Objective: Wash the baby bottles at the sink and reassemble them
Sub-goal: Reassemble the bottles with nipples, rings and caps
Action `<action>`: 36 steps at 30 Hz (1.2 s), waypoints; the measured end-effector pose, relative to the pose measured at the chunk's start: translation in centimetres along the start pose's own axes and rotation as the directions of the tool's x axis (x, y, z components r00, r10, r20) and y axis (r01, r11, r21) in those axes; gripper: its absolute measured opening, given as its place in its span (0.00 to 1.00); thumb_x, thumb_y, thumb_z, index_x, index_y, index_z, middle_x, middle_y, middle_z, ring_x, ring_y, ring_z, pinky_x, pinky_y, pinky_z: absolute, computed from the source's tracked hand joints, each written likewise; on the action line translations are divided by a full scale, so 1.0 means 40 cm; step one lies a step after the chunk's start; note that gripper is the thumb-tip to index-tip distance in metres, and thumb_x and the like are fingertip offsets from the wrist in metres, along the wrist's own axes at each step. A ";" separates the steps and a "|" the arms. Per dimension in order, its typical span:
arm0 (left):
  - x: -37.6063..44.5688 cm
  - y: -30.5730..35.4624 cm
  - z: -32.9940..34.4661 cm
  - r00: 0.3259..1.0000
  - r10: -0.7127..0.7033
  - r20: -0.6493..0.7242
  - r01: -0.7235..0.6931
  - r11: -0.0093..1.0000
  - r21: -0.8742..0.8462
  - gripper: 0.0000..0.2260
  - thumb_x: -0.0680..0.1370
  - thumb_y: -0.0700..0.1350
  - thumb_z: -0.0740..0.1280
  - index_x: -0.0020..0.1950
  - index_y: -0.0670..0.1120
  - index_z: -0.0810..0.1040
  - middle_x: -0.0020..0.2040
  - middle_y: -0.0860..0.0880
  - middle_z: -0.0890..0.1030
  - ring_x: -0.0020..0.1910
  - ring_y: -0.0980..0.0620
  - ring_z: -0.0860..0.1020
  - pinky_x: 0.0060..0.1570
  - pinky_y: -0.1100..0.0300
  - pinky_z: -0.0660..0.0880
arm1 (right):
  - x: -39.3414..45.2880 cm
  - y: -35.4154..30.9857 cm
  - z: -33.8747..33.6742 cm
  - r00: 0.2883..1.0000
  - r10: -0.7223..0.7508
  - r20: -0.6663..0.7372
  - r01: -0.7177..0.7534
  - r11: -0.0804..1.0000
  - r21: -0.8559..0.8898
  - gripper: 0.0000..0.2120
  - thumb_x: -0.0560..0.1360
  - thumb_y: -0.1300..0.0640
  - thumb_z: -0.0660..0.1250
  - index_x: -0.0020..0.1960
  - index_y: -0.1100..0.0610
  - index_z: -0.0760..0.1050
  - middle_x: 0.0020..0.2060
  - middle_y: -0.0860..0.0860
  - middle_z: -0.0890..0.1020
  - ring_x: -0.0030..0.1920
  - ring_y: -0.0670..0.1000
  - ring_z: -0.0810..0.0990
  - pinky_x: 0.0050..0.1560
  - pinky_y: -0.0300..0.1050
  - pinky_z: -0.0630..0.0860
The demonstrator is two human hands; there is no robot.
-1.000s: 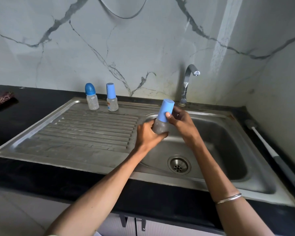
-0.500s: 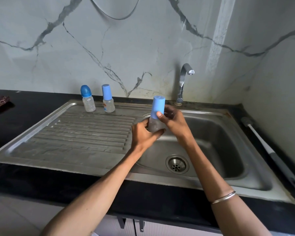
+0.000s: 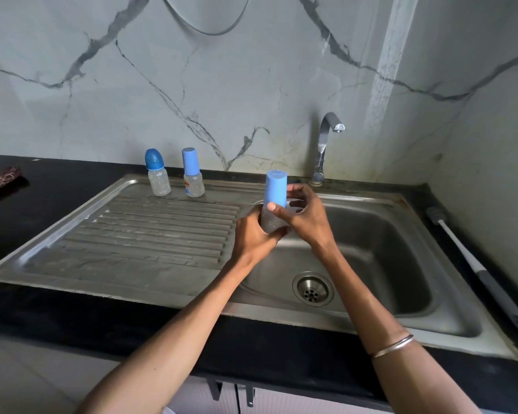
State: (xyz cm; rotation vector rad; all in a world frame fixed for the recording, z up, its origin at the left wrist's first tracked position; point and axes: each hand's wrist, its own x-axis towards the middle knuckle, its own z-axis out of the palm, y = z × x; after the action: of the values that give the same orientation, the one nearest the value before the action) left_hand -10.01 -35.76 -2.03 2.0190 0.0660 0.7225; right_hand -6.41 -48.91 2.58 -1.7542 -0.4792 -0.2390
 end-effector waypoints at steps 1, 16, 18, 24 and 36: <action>0.005 -0.002 -0.003 1.000 -0.008 -0.006 0.008 1.000 -0.004 0.26 0.64 0.54 0.80 0.59 0.50 0.78 0.47 0.52 0.86 0.44 0.54 0.84 0.42 0.55 0.80 | 0.002 0.005 -0.001 1.000 0.002 0.014 -0.002 1.000 0.006 0.25 0.66 0.44 0.78 0.58 0.52 0.76 0.53 0.44 0.82 0.52 0.42 0.80 0.51 0.38 0.77; 0.200 -0.140 -0.105 0.984 -0.080 -0.157 0.078 0.997 -0.023 0.19 0.66 0.44 0.82 0.53 0.43 0.81 0.46 0.49 0.85 0.42 0.54 0.83 0.41 0.70 0.78 | 0.107 0.121 0.045 0.989 0.113 0.095 -0.107 0.992 -0.065 0.15 0.74 0.47 0.72 0.58 0.52 0.78 0.43 0.46 0.82 0.43 0.42 0.82 0.44 0.35 0.76; 0.246 -0.168 -0.116 0.980 -0.091 -0.175 0.089 0.996 -0.022 0.18 0.67 0.44 0.82 0.52 0.43 0.81 0.45 0.49 0.84 0.41 0.56 0.82 0.42 0.67 0.79 | 0.137 0.140 0.063 0.986 0.123 0.111 -0.113 0.990 -0.088 0.14 0.74 0.47 0.71 0.57 0.52 0.79 0.42 0.46 0.83 0.43 0.43 0.82 0.46 0.38 0.77; 0.375 -0.266 -0.112 0.977 -0.130 -0.167 0.138 0.990 0.039 0.19 0.64 0.43 0.83 0.50 0.43 0.82 0.45 0.49 0.84 0.43 0.53 0.83 0.43 0.61 0.80 | 0.216 0.171 0.125 0.979 0.144 0.145 -0.123 0.982 -0.145 0.13 0.75 0.47 0.71 0.56 0.53 0.78 0.43 0.47 0.83 0.43 0.43 0.82 0.38 0.33 0.74; 0.440 -0.345 -0.081 0.975 -0.170 -0.143 0.185 0.978 0.097 0.19 0.64 0.44 0.83 0.51 0.43 0.81 0.46 0.49 0.84 0.43 0.54 0.81 0.37 0.75 0.70 | 0.268 0.247 0.184 0.970 0.169 0.175 -0.140 0.976 -0.167 0.13 0.76 0.47 0.70 0.57 0.52 0.79 0.46 0.47 0.83 0.46 0.43 0.81 0.39 0.34 0.72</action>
State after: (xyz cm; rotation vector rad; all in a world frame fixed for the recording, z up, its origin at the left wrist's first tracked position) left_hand 6.08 -20.01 -3.81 2.0347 0.3679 0.7529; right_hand 6.81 -41.50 -3.50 -1.9651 -0.4666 0.0018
